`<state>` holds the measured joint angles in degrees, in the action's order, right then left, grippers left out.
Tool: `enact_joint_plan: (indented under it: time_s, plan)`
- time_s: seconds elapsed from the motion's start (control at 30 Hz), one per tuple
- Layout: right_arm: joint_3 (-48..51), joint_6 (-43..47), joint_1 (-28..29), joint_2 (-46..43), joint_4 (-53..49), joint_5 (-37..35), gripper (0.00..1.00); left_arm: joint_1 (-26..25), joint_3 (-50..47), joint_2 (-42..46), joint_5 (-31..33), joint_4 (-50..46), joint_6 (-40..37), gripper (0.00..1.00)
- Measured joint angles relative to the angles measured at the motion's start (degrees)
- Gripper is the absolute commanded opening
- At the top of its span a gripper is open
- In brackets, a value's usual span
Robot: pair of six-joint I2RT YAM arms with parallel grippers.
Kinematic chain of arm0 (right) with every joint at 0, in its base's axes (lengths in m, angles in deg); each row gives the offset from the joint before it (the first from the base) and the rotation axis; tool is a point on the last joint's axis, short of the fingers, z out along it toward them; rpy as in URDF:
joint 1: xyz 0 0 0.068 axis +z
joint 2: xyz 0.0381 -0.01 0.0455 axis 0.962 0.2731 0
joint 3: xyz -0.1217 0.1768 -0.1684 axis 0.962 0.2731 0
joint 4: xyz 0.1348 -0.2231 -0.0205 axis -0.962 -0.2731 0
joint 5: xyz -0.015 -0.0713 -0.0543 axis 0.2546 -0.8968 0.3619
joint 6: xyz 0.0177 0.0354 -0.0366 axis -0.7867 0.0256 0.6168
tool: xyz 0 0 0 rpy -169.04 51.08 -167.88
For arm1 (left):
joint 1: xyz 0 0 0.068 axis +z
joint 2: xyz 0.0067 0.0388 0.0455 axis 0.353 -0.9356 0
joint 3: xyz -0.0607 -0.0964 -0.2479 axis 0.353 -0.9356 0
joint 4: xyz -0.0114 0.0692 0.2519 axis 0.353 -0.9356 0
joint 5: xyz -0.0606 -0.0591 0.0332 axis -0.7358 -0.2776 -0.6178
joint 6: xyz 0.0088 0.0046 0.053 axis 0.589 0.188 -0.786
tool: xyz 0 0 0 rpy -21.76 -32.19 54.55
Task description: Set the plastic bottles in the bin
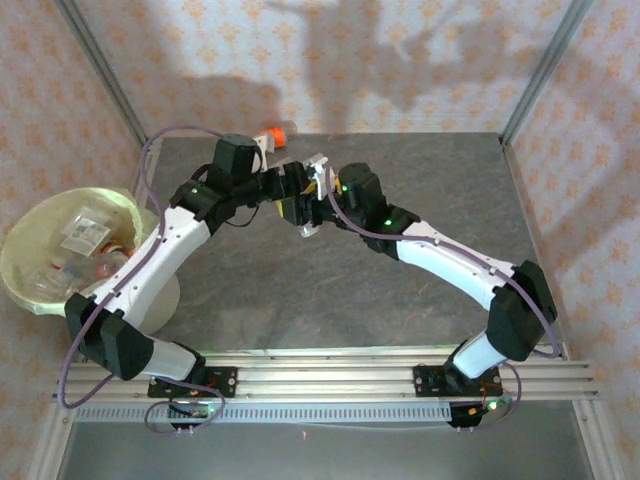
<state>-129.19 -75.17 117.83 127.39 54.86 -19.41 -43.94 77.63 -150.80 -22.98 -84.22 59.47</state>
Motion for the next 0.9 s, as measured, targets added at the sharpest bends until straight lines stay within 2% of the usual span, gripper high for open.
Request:
enact_joint_plan:
  time_s: [0.1, 0.27, 0.3, 0.33, 0.53, 0.67, 0.9]
  plan:
    - [0.0, 1.0, 0.2, 0.0, -0.7, -0.1, 0.46, -0.4, -0.2, 0.2, 0.2, 0.4, 0.8, 0.62]
    - [0.0, 1.9, 0.3, -0.1, -0.2, 0.0, 0.84, -0.4, -2.3, 2.0, 0.3, 3.1, 3.2, 0.56]
    - [0.0, 2.1, 0.3, -0.2, -0.2, -0.1, 0.95, -0.4, -2.7, 2.4, 0.9, 3.1, 3.2, 0.55]
    - [0.2, 2.0, 0.3, -0.3, -0.2, -0.4, 0.99, -0.2, -3.0, 2.9, 1.5, 3.1, 3.2, 0.55]
    - [3.7, 2.3, 0.5, -4.7, -0.2, -3.3, 0.99, 3.2, -4.5, 8.7, 7.9, 2.1, 3.1, 0.54]
    - [7.0, 2.6, 0.5, -9.9, 0.3, -8.4, 0.99, 5.8, -2.6, 15.7, 18.2, -2.8, 0.6, 0.53]
    - [9.9, 2.9, 0.5, -13.9, 1.6, -22.1, 0.99, 6.6, 6.2, 23.8, 42.8, -11.4, -6.7, 0.53]
